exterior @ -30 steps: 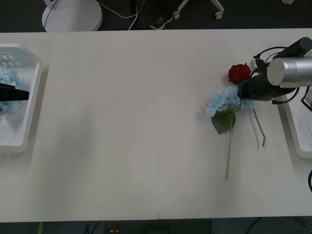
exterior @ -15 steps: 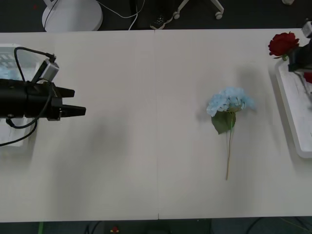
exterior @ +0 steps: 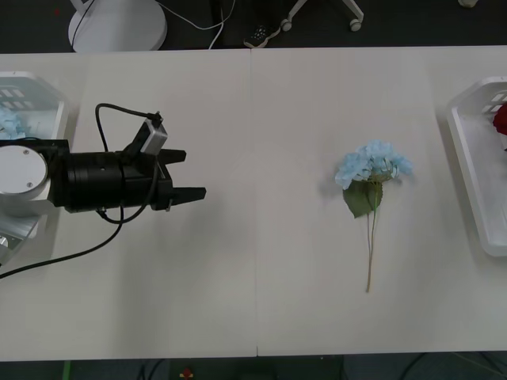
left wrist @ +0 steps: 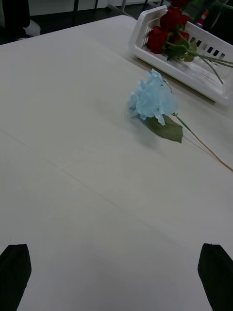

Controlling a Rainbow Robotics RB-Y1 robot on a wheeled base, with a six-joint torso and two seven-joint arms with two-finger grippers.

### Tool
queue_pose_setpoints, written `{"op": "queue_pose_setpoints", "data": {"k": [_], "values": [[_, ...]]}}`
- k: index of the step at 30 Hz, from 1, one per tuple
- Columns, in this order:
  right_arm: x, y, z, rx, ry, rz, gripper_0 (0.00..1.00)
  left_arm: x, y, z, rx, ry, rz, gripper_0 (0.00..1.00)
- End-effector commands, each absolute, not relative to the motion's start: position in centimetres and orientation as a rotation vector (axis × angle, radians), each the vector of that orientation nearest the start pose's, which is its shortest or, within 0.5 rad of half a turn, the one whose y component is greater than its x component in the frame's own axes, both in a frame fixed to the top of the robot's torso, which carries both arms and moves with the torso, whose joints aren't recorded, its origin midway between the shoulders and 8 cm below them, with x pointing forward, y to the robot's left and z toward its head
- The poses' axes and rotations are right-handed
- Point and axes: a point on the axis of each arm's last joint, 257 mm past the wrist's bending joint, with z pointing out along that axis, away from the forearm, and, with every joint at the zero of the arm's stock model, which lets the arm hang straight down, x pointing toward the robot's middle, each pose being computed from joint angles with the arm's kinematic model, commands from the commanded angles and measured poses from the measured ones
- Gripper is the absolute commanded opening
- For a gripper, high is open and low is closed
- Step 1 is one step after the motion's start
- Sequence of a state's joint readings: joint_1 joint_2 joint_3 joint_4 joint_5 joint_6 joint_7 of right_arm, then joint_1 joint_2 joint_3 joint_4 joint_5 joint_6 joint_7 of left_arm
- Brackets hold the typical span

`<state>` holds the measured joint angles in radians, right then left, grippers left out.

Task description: Put the red flowers into the right box and the blue flowers into the left box

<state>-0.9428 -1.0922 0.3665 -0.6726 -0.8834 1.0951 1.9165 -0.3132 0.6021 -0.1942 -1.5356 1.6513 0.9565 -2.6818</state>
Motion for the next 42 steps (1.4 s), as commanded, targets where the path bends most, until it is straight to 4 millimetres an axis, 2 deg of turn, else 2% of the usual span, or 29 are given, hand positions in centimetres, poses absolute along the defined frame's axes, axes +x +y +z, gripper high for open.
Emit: {"op": "queue_pose_setpoints", "data": {"k": [1, 6, 11, 15, 16, 17, 19, 22, 25, 29, 31, 32, 34, 36, 42], "values": [[56.7, -62.0, -13.9, -0.028, 2.477, -0.532, 0.00, 48.1, 7.0, -18.2, 1.067, 1.605, -0.700, 1.00], [57.3, -61.5, -17.2, 0.007, 2.446, -0.535, 0.00, 48.2, 7.3, -17.9, 1.065, 1.604, -0.703, 1.00], [57.3, -61.3, -18.1, 0.011, 2.445, -0.527, 0.00, 47.9, 7.8, -17.8, 1.094, 1.611, -0.720, 1.00], [57.2, -61.1, -18.4, 0.029, 2.446, -0.508, 0.38, 47.6, 8.4, -18.1, 1.145, 1.638, -0.759, 1.00], [57.2, -61.1, -18.4, 0.032, 2.446, -0.504, 0.43, 47.6, 8.5, -18.0, 1.154, 1.637, -0.759, 1.00], [57.4, -60.8, -18.4, 0.043, 2.442, -0.486, 0.53, 47.7, 8.6, -17.5, 1.162, 1.631, -0.760, 1.00], [57.4, -60.7, -18.4, 0.062, 2.440, -0.464, 0.67, 48.0, 8.9, -17.0, 1.151, 1.624, -0.756, 1.00], [57.3, -60.9, -17.9, 0.082, 2.435, -0.448, 0.80, 48.1, 8.8, -16.6, 1.145, 1.616, -0.758, 1.00], [57.0, -60.5, -17.3, 0.121, 2.442, -0.373, 0.89, 48.3, 8.8, -16.2, 1.126, 1.608, -0.760, 1.00], [56.4, -58.0, -15.8, 0.121, 2.486, -0.241, 0.98, 48.8, 8.9, -15.8, 1.102, 1.601, -0.753, 1.00], [56.1, -56.4, -15.0, 0.103, 2.510, -0.173, 1.00, 49.0, 8.9, -15.6, 1.097, 1.599, -0.749, 1.00], [55.9, -54.6, -14.5, 0.089, 2.528, -0.104, 1.00, 49.1, 8.9, -15.5, 1.093, 1.596, -0.747, 1.00], [55.7, -52.5, -13.8, 0.065, 2.546, -0.020, 1.00, 49.3, 8.9, -15.3, 1.086, 1.593, -0.743, 1.00], [55.4, -49.2, -13.2, 0.044, 2.556, 0.125, 1.00, 49.4, 8.9, -15.2, 1.079, 1.591, -0.740, 1.00], [54.2, -41.8, -12.7, -0.012, 2.575, 0.387, 1.00, 49.7, 9.0, -15.0, 1.065, 1.589, -0.734, 1.00]]}}
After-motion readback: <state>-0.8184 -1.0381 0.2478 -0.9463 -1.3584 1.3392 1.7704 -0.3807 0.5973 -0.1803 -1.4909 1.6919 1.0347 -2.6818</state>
